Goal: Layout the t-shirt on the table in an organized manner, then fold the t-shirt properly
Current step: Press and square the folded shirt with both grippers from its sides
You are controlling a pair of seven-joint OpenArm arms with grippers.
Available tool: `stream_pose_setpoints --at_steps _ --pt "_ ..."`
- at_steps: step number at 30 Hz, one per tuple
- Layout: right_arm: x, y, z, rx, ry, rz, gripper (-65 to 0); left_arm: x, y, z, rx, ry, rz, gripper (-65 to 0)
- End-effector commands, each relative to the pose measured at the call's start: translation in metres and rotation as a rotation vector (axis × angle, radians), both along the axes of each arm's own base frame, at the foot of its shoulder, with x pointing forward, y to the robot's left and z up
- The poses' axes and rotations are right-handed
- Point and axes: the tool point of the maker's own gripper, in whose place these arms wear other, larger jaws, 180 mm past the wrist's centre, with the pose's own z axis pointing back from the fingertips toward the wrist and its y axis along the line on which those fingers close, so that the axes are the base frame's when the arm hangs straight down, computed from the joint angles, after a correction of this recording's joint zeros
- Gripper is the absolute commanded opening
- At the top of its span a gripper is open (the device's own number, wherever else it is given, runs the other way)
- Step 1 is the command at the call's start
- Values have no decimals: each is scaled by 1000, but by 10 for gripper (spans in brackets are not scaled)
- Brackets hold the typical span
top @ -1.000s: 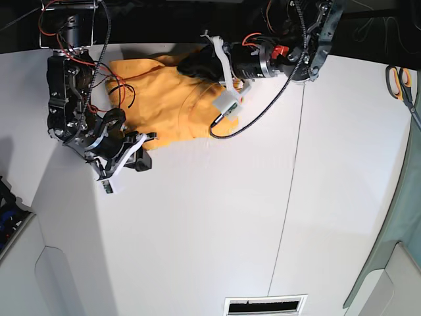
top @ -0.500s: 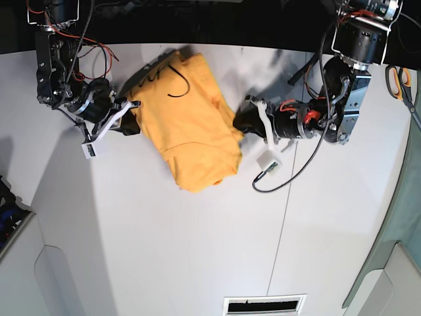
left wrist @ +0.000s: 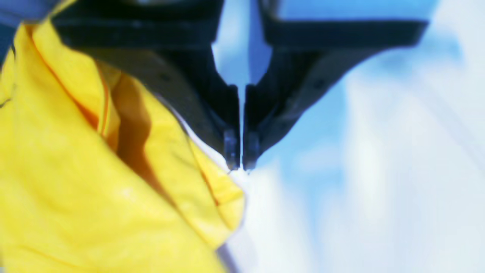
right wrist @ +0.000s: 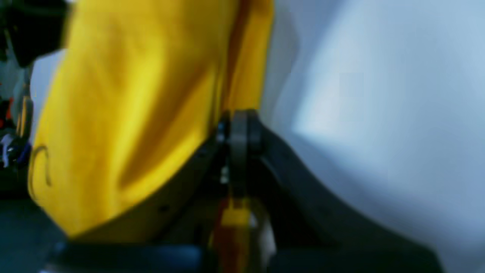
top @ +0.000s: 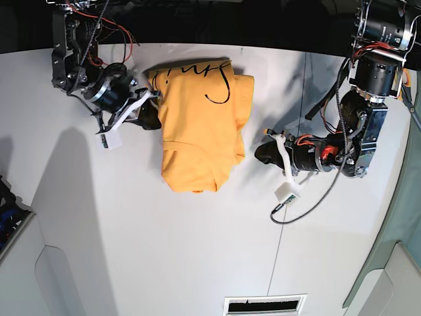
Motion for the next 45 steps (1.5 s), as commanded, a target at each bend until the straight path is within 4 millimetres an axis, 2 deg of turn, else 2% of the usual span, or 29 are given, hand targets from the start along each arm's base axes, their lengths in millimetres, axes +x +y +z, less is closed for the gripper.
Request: stream_pose_setpoints --at_steps 1,4,6,9,12,15,18,24,26,28,33,39,42,45 --pt "15 -7 22 5 -72 -14 -650 15 -4 28 -41 -69 -17 -629" --pt "30 -17 60 -4 -175 -28 -650 7 -6 59 -57 -121 -76 -630" --pt "38 -13 85 -1 -233 -5 -650 -1 -10 76 -52 -181 -120 -630" --pt "48 1 99 16 -266 36 -650 -18 -28 92 -82 -227 -174 -630" --pt "53 26 101 21 -282 104 -650 -39 -45 86 -152 -194 -180 -629" --pt "49 46 85 -25 -277 171 -650 -57 -66 72 -213 -158 -164 -629" --pt "43 57 50 -122 -234 238 -650 -66 -79 48 -206 -162 -122 -629" --pt "29 52 -17 -128 -93 212 -650 -89 -88 -26 -186 -21 -27 -629" --pt "23 50 -30 -119 -59 201 -650 -92 -90 -39 -189 9 -6 -629" --pt "22 50 -32 -114 -58 196 -650 -88 -91 -39 -192 11 -2 -629" --pt "41 57 0 -76 -148 185 -650 -69 -89 -19 -157 -26 -50 -629" --pt "61 62 66 -118 -316 226 -650 -54 -81 39 -168 -163 -115 -629" --pt "68 51 98 -156 -372 215 -650 -60 -71 44 -120 -171 -148 -629" --pt "66 21 114 -170 -384 166 -650 -77 -63 37 -118 -143 -127 -629"
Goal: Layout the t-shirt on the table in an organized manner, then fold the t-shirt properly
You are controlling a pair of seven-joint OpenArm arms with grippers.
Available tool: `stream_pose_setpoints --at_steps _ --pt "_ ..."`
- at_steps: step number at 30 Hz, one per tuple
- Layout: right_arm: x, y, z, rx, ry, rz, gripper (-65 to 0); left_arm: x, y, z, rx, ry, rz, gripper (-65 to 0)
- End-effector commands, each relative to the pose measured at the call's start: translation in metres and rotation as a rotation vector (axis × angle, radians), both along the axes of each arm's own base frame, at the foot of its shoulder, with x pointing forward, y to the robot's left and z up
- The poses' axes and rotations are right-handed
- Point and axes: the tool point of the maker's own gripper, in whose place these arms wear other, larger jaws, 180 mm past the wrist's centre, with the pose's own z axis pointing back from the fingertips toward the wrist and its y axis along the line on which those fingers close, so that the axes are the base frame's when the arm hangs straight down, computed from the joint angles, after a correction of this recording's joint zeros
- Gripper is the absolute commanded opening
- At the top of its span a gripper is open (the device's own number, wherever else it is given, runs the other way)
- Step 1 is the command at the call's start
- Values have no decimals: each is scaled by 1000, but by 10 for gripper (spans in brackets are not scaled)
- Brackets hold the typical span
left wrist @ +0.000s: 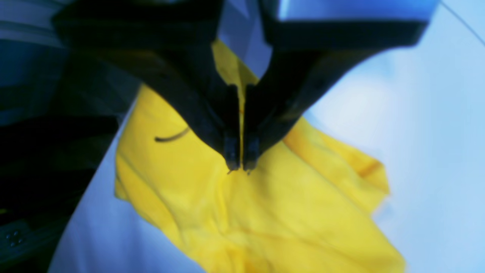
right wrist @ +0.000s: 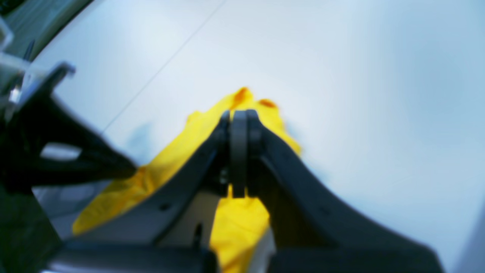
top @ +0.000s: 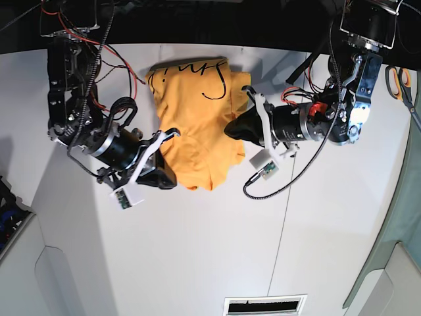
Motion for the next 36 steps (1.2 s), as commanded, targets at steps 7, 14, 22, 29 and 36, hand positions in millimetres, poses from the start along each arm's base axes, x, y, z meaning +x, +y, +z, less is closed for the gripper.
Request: stream_pose_setpoints --at_steps 7,14,22,29,36 --pt "-24 -99 20 -26 -39 -205 -650 -32 50 10 -41 12 184 -629" --pt "-81 -183 6 -9 81 -441 -650 -83 97 28 -5 20 327 -629" --pt "-171 -200 -38 -39 332 -492 -650 -185 116 -13 119 280 345 -629" --pt "-288 -188 -79 -90 661 -489 -650 -274 125 -50 192 538 348 -629" --pt "-369 -197 -119 -124 918 -544 -650 -342 111 -100 215 793 258 -630"
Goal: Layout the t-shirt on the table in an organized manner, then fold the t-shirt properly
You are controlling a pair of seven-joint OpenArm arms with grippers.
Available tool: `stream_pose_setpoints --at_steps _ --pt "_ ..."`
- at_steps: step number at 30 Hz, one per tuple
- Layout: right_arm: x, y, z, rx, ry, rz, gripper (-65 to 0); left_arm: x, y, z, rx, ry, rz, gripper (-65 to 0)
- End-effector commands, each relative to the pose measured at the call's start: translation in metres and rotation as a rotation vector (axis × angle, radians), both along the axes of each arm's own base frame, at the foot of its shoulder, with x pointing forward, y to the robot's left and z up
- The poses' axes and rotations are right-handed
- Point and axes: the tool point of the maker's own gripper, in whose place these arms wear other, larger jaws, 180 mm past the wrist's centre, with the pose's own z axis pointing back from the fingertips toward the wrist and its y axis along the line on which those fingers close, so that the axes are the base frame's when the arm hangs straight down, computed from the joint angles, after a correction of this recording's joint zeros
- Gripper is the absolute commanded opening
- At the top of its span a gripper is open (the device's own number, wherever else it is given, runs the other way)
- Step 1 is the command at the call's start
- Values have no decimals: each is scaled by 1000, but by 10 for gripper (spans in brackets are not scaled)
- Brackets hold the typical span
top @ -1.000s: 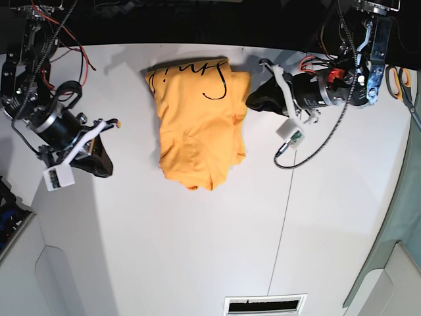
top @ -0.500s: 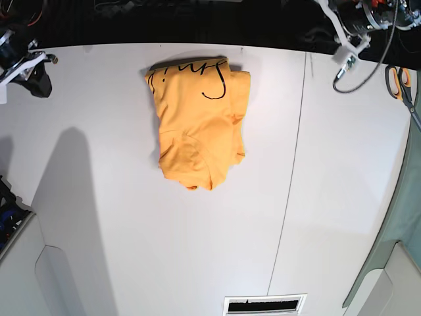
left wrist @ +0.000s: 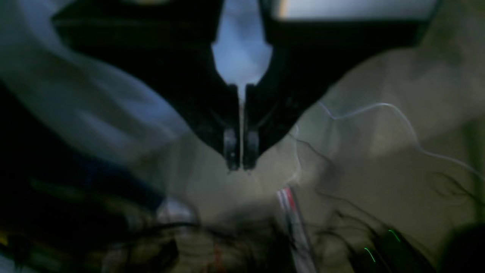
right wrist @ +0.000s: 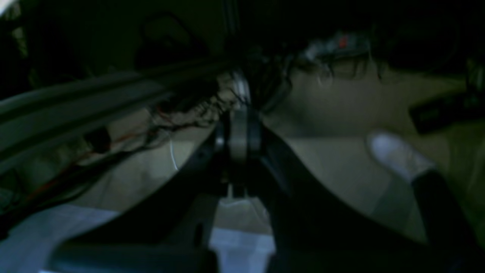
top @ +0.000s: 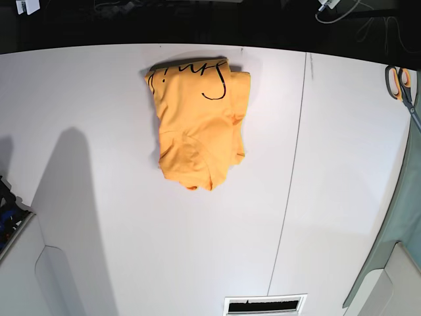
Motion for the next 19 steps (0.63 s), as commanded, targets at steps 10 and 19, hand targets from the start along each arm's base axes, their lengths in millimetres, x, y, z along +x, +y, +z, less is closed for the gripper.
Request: stream_pose_setpoints --at_steps 10,19 --pt "-69 33 -89 45 413 -5 -650 -13 -5 -76 134 211 -231 -631" --pt "-13 74 -142 42 513 142 -650 13 -27 -121 230 240 -327 -631"
